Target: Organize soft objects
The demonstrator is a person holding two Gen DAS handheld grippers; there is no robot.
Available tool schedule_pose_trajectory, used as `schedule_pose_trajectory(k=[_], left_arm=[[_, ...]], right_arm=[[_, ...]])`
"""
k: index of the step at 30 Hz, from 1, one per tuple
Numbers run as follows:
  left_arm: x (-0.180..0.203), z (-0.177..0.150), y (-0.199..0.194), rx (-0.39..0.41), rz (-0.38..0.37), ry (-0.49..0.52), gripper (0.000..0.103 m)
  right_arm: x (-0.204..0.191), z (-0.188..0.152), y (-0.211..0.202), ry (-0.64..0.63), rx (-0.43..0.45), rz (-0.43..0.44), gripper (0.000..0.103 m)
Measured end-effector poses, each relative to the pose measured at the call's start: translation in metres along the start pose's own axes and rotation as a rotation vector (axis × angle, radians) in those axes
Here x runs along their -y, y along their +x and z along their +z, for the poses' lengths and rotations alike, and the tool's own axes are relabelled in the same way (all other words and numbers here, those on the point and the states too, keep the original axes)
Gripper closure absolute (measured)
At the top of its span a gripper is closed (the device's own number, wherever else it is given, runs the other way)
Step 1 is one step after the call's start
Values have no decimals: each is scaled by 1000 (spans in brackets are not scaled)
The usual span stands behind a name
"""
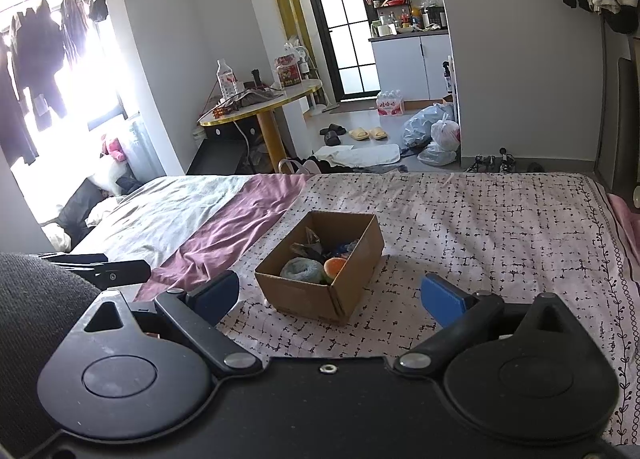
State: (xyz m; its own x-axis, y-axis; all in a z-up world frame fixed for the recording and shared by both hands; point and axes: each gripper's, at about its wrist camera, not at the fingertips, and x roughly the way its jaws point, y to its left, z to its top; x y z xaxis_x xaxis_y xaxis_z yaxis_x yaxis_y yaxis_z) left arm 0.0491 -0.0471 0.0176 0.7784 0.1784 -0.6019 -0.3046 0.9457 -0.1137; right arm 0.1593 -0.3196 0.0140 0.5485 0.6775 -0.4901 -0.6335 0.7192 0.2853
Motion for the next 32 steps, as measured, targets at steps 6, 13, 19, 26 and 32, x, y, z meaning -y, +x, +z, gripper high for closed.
schedule_pose_trajectory(k=[6,13,19,26,32], left_arm=[[0,0,0,1,-1,1,0],[0,0,0,0,-1,0,0],[1,0,1,0,1,0,0],[3,-3,1,5,8,3,0],[1,-4,0,7,15,4,0]], right_arm=[[0,-1,0,-6,5,-6,4],[-1,-1,-1,-4,4,-7,4],[-2,-1,-1,6,-1,-4,4],[-3,0,-1,5,1,-10,4],[-2,0,-1,13,-3,-6,4]])
